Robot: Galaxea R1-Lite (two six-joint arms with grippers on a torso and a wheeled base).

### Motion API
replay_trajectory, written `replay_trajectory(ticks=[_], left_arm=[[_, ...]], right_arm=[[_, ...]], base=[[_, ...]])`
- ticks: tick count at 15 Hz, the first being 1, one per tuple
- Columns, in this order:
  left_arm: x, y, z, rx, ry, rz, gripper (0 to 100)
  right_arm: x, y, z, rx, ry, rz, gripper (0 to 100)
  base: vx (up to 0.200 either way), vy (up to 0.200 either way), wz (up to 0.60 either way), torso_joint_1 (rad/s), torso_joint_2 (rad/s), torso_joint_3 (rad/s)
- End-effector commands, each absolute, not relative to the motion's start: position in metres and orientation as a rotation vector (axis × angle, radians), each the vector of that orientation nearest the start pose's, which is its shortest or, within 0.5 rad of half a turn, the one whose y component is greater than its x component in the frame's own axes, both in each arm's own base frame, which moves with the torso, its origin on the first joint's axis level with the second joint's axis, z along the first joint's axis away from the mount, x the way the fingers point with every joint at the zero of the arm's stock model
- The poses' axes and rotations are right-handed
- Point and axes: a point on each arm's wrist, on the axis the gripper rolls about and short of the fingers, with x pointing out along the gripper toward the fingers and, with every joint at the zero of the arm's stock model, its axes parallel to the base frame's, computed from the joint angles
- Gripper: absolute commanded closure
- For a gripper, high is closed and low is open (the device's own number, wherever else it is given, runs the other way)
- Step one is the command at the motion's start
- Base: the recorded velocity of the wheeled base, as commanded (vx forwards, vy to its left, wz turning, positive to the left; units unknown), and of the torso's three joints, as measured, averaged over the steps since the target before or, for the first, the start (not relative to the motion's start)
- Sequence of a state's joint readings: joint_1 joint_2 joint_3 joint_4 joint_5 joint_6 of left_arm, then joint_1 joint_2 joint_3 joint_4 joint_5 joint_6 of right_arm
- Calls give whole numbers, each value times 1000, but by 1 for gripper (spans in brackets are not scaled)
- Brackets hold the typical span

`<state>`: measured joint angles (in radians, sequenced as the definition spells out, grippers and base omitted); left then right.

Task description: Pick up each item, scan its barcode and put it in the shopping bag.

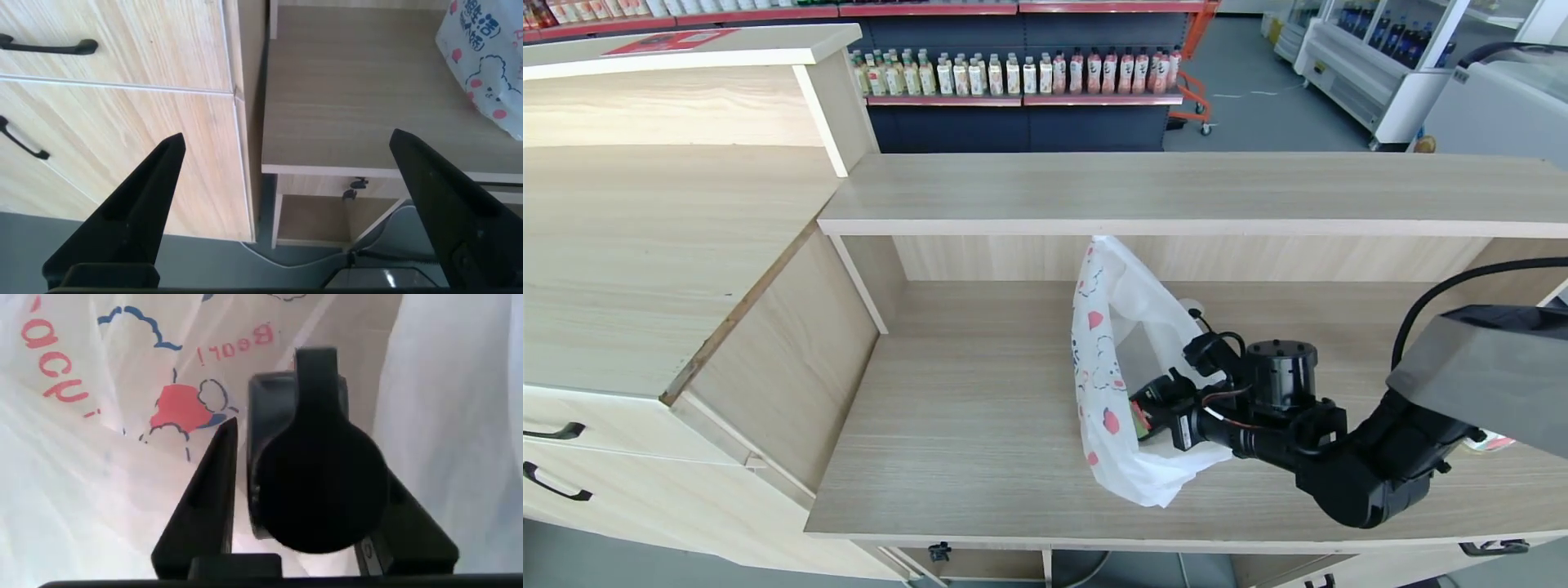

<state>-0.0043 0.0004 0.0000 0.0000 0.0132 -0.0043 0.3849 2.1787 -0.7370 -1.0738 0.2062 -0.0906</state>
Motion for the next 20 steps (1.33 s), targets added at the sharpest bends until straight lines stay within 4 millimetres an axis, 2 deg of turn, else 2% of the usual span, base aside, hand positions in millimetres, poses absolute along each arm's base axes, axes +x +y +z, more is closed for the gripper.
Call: replay_trajectory(ticks=[1, 4, 5, 7, 8, 10, 13, 14, 16, 17, 19, 20], left_arm=[[-23, 0, 75, -5, 0, 8, 0], [-23, 0, 75, -5, 0, 9, 0], [-23, 0, 75, -5, 0, 9, 0], [-23, 0, 75, -5, 0, 9, 0], [-23, 0, 75, -5, 0, 9, 0], [-23, 0, 75, -5, 0, 9, 0], [-23, 0, 75, -5, 0, 9, 0], [-23, 0, 75, -5, 0, 8, 0], [-23, 0, 75, -5, 0, 9, 0], [-23, 0, 75, -5, 0, 9, 0], [-23, 0, 75, -5, 0, 9, 0], [-23, 0, 75, -5, 0, 9, 0]], right_arm=[[338, 146, 39, -116, 357, 619, 0], [335, 148, 62, -33, 317, 676, 0], [332, 149, 87, 60, 279, 700, 0], [325, 144, 118, 164, 252, 698, 0], [323, 142, 124, 175, 243, 699, 0], [301, 128, 150, 202, 237, 704, 0], [269, 106, 166, 198, 213, 681, 0], [255, 88, 170, 170, 204, 630, 0], [207, 40, 166, 23, 169, 375, 0], [163, 20, 154, 18, 195, 249, 0], [91, 7, 127, 34, 203, 124, 0], [64, 5, 128, 54, 139, 90, 0]], base=[[0, 0, 0, 0, 0, 0], [0, 0, 0, 0, 0, 0], [0, 0, 0, 0, 0, 0], [0, 0, 0, 0, 0, 0], [0, 0, 0, 0, 0, 0], [0, 0, 0, 0, 0, 0], [0, 0, 0, 0, 0, 0], [0, 0, 0, 0, 0, 0], [0, 0, 0, 0, 0, 0], [0, 0, 0, 0, 0, 0], [0, 0, 0, 0, 0, 0], [0, 0, 0, 0, 0, 0]])
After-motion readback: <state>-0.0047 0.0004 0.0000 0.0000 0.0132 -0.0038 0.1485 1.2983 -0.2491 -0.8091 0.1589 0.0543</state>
